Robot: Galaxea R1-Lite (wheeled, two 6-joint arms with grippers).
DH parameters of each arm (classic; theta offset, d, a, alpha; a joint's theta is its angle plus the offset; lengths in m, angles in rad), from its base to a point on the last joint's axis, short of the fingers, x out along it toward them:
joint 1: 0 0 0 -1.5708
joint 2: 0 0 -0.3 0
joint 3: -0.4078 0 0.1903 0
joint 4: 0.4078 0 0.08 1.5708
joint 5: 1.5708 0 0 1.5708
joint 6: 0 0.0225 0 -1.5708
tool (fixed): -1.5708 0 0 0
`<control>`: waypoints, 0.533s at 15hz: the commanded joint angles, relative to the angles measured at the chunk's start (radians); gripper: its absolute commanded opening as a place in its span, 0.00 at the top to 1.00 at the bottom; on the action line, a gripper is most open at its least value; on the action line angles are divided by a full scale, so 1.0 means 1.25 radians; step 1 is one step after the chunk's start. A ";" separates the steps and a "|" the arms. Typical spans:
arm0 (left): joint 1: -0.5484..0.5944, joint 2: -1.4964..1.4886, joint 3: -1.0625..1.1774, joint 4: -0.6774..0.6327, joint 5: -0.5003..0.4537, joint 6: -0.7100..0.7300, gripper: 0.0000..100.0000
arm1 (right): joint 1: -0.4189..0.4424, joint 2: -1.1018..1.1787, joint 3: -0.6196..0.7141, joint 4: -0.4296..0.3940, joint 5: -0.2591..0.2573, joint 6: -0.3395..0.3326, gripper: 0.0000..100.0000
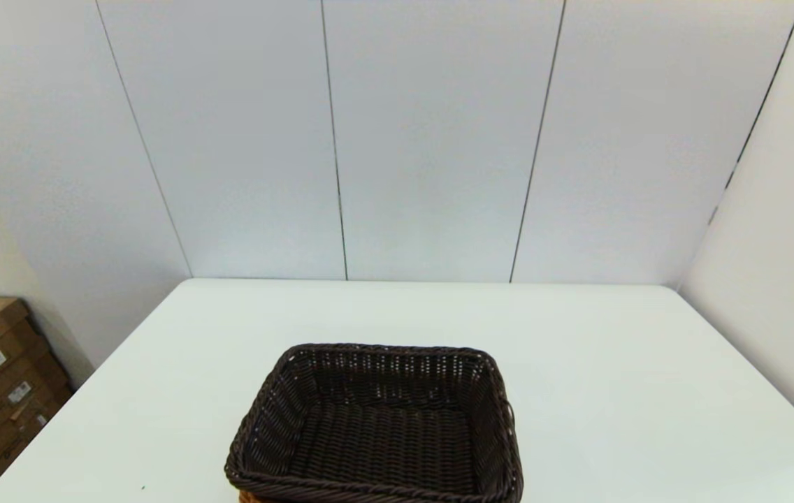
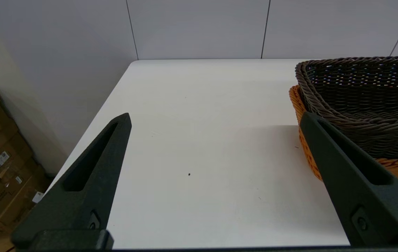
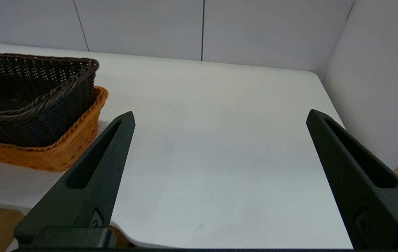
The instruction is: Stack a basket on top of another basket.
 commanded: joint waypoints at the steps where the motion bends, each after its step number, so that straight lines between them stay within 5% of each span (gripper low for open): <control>1: 0.000 -0.001 0.000 0.000 0.000 0.000 0.00 | 0.000 -0.009 0.143 -0.147 -0.004 0.000 0.00; 5: 0.000 -0.001 0.000 0.000 0.000 -0.001 0.00 | 0.000 -0.009 0.231 -0.228 -0.055 -0.010 0.00; 8: 0.000 -0.001 0.000 0.000 -0.001 -0.001 0.00 | 0.000 -0.009 0.232 -0.229 -0.064 -0.009 0.00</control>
